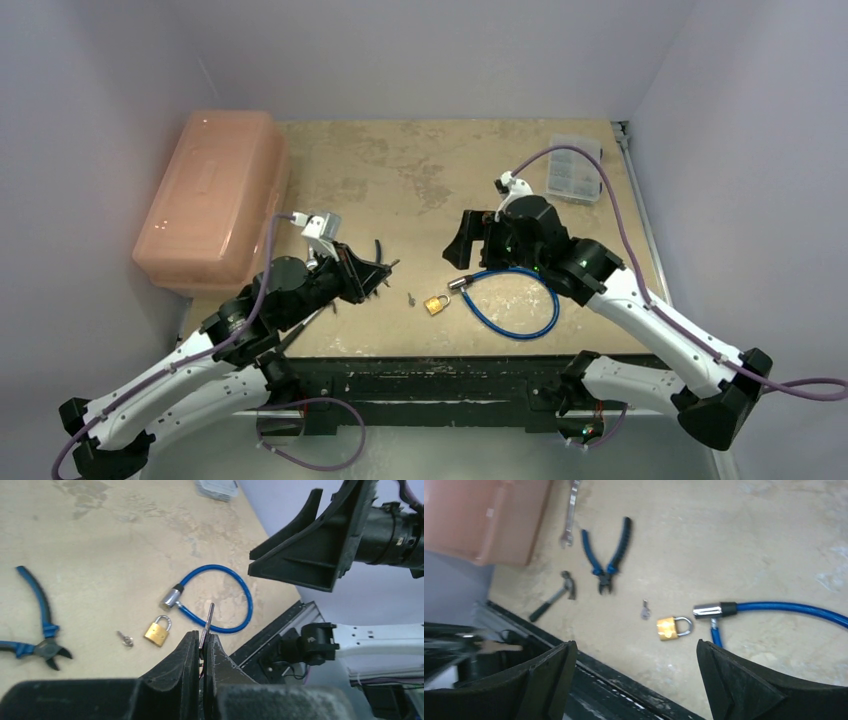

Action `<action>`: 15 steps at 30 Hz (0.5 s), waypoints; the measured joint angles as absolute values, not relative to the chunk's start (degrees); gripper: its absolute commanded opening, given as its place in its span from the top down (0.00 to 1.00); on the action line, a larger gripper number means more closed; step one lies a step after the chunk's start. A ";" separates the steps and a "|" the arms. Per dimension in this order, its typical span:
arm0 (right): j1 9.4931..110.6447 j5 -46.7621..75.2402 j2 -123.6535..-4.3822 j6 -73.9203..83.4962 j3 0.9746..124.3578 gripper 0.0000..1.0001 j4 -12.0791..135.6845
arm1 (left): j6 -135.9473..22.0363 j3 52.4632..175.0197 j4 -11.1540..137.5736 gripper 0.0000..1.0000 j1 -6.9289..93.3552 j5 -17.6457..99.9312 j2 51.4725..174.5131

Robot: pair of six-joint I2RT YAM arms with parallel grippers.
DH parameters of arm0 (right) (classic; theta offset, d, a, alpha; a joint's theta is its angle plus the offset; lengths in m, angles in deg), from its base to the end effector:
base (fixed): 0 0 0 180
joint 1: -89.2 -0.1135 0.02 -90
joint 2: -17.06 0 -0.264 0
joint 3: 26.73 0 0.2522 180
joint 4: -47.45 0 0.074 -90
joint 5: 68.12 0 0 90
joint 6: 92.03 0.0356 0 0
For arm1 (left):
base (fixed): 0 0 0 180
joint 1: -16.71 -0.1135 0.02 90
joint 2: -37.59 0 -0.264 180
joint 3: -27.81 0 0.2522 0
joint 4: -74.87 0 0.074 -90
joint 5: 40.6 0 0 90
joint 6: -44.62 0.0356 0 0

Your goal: Unlock with the key

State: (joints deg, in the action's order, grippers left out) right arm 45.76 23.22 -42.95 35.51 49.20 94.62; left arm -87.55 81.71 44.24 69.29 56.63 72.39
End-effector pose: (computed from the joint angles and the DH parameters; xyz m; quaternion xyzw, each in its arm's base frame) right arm 0.1634 0.1536 0.3545 -0.0391 0.8705 0.3107 0.3796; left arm 0.0939 -0.1153 0.3248 0.0304 0.7734 -0.4314 0.4634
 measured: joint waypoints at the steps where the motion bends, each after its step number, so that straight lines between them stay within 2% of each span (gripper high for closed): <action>1: 45.73 24.36 -43.21 35.34 48.11 0.01 94.64 | -86.70 82.72 42.28 1.00 69.29 57.59 72.46; 8: 45.65 28.32 -50.20 31.36 40.77 0.06 93.24 | -81.87 85.08 32.83 1.00 69.29 62.31 71.32; 15: 43.07 30.57 -55.91 28.28 36.72 0.08 90.35 | -79.57 85.08 29.49 1.00 69.29 63.18 70.01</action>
State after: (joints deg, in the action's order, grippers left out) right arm 43.07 30.57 -55.91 28.28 36.72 90.35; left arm -79.57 85.08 29.49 69.29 63.18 70.01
